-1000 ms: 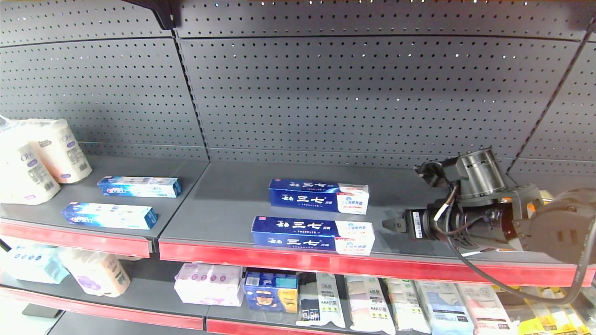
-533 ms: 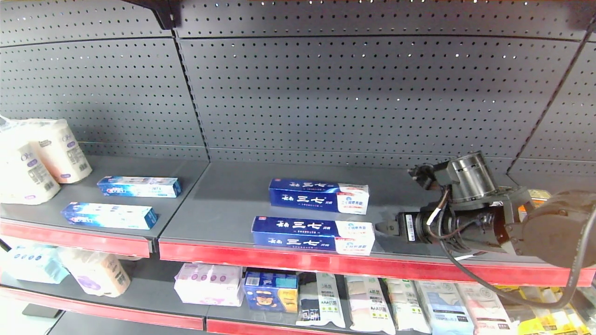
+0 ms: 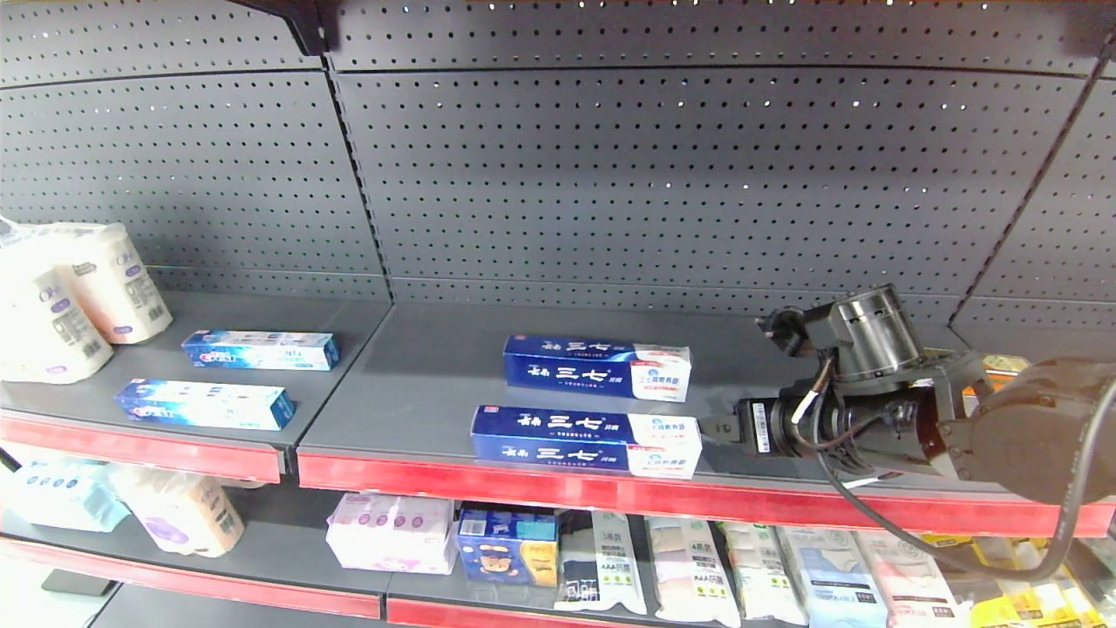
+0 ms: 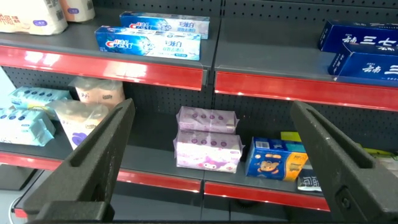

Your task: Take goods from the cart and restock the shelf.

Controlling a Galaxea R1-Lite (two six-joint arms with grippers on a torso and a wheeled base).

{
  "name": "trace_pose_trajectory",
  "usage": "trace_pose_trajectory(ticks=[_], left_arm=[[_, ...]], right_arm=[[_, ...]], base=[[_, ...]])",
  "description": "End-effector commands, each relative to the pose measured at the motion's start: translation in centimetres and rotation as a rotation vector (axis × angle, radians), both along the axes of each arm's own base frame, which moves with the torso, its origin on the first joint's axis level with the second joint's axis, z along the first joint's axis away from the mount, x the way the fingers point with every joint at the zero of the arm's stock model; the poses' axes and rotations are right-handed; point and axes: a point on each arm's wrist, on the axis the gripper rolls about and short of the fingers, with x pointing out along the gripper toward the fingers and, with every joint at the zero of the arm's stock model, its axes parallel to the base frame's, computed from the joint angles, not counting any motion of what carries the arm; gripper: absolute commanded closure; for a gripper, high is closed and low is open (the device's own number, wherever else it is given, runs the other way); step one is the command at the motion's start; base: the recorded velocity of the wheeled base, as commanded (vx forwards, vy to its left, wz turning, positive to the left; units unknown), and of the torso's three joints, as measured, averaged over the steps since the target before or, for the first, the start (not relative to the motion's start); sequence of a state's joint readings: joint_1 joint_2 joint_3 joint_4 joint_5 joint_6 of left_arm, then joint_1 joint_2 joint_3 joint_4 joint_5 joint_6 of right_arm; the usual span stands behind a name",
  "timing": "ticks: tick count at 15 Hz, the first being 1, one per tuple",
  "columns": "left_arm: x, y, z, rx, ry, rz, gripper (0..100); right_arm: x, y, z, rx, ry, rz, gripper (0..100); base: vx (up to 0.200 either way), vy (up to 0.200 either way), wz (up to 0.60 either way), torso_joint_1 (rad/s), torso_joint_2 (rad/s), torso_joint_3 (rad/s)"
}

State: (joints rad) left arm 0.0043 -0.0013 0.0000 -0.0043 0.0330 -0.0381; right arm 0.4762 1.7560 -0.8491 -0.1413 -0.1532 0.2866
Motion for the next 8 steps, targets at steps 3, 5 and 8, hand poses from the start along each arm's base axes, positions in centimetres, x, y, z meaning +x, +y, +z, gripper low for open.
trace_pose_trajectory(ticks=[3, 5, 8], left_arm=[[0.01, 0.00, 0.01, 0.000, 0.001, 0.001, 0], [0.01, 0.00, 0.01, 0.000, 0.001, 0.000, 0], [0.01, 0.00, 0.01, 0.000, 0.001, 0.000, 0]], right_arm=[[-0.03, 0.17, -0.03, 0.000, 0.000, 0.005, 0], [-0.02, 0.17, -0.02, 0.002, -0.001, 0.006, 0], [-0.04, 0.22, -0.02, 0.003, -0.001, 0.007, 0]], base=[[0.000, 0.000, 0.00, 0.000, 0.00, 0.000], [0.000, 0.000, 0.00, 0.000, 0.00, 0.000], [0.000, 0.000, 0.00, 0.000, 0.00, 0.000]])
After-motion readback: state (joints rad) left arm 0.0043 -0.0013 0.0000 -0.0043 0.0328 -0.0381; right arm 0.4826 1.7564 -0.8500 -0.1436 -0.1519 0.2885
